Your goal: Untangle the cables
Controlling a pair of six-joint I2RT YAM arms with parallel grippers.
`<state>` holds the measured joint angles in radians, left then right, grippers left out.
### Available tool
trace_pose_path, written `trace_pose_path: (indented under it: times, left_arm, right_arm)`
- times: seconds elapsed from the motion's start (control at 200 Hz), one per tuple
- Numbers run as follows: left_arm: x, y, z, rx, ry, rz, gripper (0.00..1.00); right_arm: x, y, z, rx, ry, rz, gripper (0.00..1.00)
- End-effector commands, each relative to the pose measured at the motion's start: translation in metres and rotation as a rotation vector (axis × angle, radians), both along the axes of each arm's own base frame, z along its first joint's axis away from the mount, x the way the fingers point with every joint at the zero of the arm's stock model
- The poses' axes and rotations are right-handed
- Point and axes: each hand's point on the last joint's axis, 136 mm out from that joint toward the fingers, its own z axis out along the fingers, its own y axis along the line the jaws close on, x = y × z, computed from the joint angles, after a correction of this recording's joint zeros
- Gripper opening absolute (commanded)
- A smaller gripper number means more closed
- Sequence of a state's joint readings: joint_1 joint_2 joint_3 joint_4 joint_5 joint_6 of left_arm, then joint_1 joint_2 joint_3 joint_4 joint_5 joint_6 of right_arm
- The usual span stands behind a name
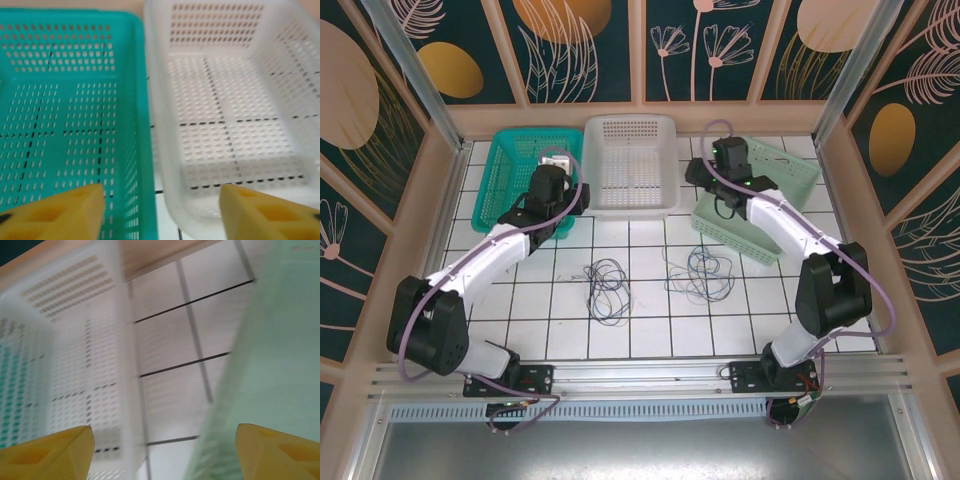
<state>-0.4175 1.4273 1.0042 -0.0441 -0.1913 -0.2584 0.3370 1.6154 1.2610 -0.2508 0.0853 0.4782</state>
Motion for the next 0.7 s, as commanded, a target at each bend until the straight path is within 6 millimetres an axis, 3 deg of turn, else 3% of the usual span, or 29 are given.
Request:
trace_pose_path:
  times: [0.0,0.17,0.24,0.47,0.691]
  left_arm:
    - [-0.007,-0.023,0.027,-0.016,-0.097,-0.083,0.71]
    - [-0.016,-0.057,0.041,-0.052,-0.157,-0.201,0.86]
    - [-0.018,-0.066,0.045,-0.078,-0.168,-0.241,0.98]
    - [-0.026,-0.071,0.032,-0.076,-0.155,-0.288,0.99]
    - [-0.029,-0.067,0.027,-0.061,-0.147,-0.280,0.99]
  right_arm:
    - [-0.006,-0.022,-0.027,-0.011,0.100,-0.052,0.75]
    - [0.003,-0.010,-0.039,0.019,0.125,-0.033,0.76]
    - [0.006,-0.008,-0.048,0.033,0.145,-0.039,0.76]
    - [0.018,0.008,-0.071,0.045,0.200,-0.015,0.76]
    - [0.024,-0.002,-0.096,-0.049,0.267,-0.048,0.72]
